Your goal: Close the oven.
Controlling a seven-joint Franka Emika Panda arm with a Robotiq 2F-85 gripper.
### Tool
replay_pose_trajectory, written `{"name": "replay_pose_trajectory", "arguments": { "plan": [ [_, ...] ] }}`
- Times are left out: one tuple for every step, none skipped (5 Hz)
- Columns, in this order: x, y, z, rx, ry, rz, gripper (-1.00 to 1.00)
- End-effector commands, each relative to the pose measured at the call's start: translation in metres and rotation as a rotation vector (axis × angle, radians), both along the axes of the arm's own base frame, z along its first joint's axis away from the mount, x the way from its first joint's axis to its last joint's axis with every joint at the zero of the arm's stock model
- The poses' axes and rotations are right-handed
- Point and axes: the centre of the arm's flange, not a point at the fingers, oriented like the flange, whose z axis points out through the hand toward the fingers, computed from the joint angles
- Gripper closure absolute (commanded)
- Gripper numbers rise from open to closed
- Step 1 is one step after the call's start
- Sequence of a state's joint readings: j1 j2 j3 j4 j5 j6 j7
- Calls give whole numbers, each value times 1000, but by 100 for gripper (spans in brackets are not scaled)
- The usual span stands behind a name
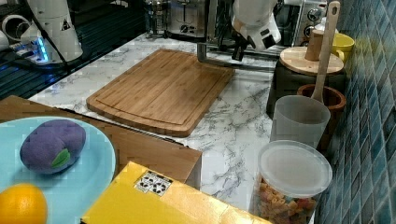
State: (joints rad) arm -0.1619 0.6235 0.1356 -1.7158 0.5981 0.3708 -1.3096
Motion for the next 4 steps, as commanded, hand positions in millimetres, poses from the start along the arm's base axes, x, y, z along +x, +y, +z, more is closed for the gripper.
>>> {"name": "replay_pose_trajectory", "arguments": {
  "plan": [
    [-9, 208, 161, 13, -244, 268, 100],
    [-21, 223, 177, -2, -276, 290, 100],
    [-26, 248, 189, -79, -281, 329, 100],
    [-40, 279, 182, -151, -286, 375, 100]
  ]
}}
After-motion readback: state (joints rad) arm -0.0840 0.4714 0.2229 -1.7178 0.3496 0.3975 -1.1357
